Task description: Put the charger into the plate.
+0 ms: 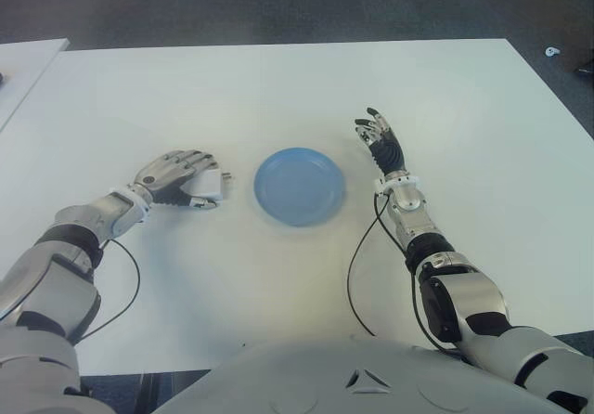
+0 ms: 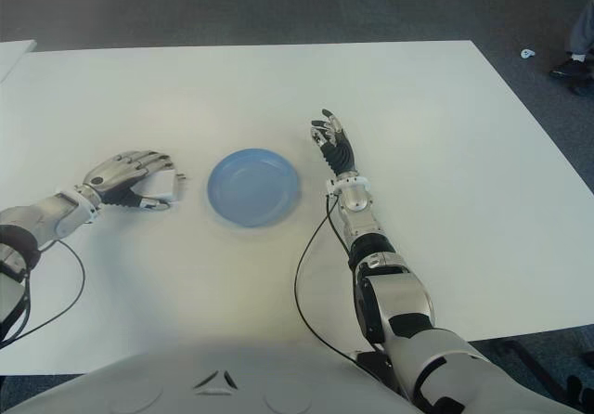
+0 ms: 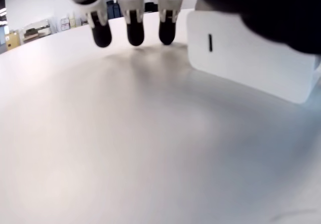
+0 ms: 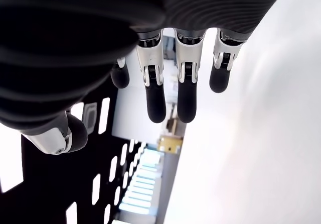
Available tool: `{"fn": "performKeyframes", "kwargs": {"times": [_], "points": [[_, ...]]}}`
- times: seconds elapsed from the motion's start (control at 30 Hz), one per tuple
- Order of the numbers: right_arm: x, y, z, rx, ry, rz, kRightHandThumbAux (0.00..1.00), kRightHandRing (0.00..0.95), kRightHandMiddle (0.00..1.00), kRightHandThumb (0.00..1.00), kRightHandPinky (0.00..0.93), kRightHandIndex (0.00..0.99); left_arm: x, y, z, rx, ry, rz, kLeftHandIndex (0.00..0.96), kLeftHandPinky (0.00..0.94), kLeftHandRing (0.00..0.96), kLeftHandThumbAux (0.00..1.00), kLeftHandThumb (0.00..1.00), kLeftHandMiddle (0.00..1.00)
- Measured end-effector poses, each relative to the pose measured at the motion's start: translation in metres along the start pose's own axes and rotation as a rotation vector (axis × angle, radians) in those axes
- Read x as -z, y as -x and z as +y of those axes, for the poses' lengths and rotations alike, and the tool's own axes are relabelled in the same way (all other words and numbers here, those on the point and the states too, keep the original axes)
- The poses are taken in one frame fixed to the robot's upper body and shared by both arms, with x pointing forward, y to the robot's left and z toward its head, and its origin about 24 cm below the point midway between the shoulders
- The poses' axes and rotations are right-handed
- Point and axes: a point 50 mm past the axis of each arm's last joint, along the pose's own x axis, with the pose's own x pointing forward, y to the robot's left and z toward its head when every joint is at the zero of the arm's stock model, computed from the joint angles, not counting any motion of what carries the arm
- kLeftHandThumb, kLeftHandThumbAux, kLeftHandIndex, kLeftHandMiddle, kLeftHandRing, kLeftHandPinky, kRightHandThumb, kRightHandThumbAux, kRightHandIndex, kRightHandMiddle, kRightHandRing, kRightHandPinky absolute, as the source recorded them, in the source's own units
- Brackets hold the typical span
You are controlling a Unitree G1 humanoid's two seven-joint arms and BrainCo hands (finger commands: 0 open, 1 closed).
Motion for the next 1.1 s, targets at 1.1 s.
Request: {"fn": "performKeyframes", "kwargs": {"times": [1.1], "points": [[-0.0016, -0.0005, 0.0007, 0.005, 0.004, -0.008, 0.408, 0.253, 0.262, 0.000, 0.151, 0.000, 0.0000, -0.0022, -0.0067, -0.041, -0.024, 0.051, 0.000, 0.000, 0.000, 0.143, 0.277, 0.000]]}}
